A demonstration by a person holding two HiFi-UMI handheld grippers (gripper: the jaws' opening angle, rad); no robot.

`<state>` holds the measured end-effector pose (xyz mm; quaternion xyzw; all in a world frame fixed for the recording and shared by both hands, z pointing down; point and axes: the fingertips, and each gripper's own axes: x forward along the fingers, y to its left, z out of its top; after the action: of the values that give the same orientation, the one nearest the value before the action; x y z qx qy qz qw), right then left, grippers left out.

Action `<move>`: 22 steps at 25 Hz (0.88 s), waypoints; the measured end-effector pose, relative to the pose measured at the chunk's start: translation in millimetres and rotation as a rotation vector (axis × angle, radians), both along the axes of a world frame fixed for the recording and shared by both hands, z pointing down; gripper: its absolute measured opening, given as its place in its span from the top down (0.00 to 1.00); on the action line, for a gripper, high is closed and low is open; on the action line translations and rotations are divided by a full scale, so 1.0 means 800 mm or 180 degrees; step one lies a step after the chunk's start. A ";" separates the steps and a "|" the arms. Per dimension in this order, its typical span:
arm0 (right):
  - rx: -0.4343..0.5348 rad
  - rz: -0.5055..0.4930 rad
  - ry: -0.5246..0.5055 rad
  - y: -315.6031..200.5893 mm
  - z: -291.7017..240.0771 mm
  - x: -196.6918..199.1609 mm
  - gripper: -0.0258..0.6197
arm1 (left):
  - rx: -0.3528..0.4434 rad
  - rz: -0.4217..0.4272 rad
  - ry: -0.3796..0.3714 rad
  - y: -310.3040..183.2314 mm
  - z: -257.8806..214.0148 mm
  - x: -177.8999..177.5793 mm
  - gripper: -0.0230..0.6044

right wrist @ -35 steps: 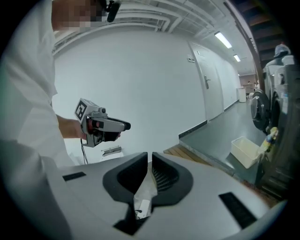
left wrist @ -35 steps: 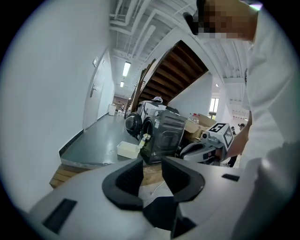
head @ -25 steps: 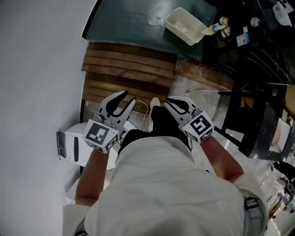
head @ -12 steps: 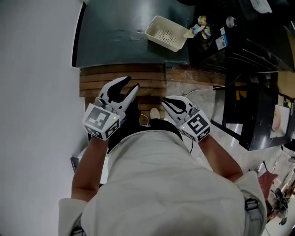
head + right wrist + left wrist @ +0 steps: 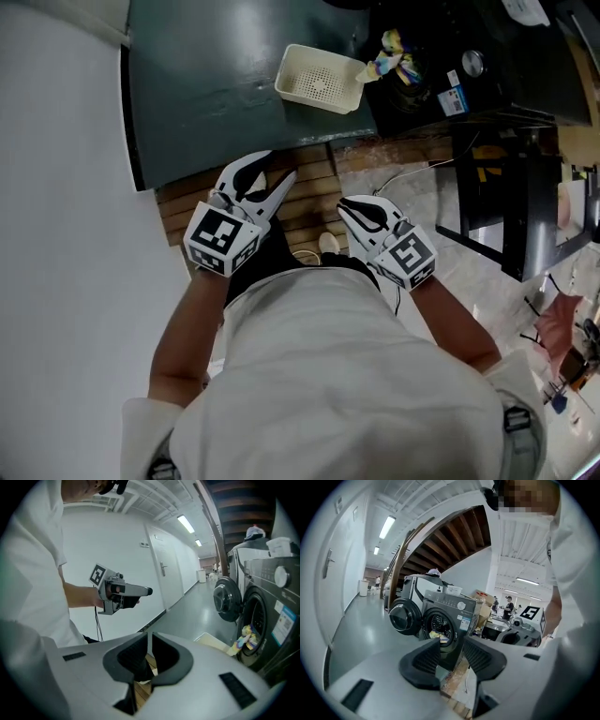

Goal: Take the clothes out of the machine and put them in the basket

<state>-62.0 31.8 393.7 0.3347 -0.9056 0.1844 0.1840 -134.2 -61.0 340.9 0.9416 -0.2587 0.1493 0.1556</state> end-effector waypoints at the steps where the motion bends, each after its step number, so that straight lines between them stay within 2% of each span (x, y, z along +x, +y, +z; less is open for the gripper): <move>1: -0.0011 0.0093 0.0020 -0.018 -0.005 -0.013 0.93 | -0.0009 0.0096 0.0006 -0.020 -0.001 -0.008 0.71; 7: -0.0139 0.0621 0.0079 -0.116 -0.043 -0.082 0.93 | -0.0013 0.0691 -0.0040 -0.137 -0.017 -0.043 0.67; 11: -0.0167 0.0922 0.0113 -0.149 -0.078 -0.112 0.93 | -0.0055 0.1170 -0.0136 -0.184 -0.023 -0.040 0.61; 17: -0.0142 0.1344 0.0164 -0.168 -0.106 -0.091 0.93 | -0.0175 0.1566 -0.0201 -0.226 -0.012 0.024 0.57; 22: -0.0239 0.1665 0.0194 -0.175 -0.101 -0.047 0.92 | -0.0246 0.1879 -0.0349 -0.247 0.031 0.110 0.54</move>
<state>-99.5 -108.1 313.2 0.5557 -0.7749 0.2490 0.1695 -46.1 -258.9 366.1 0.9600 0.0240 0.2484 0.1270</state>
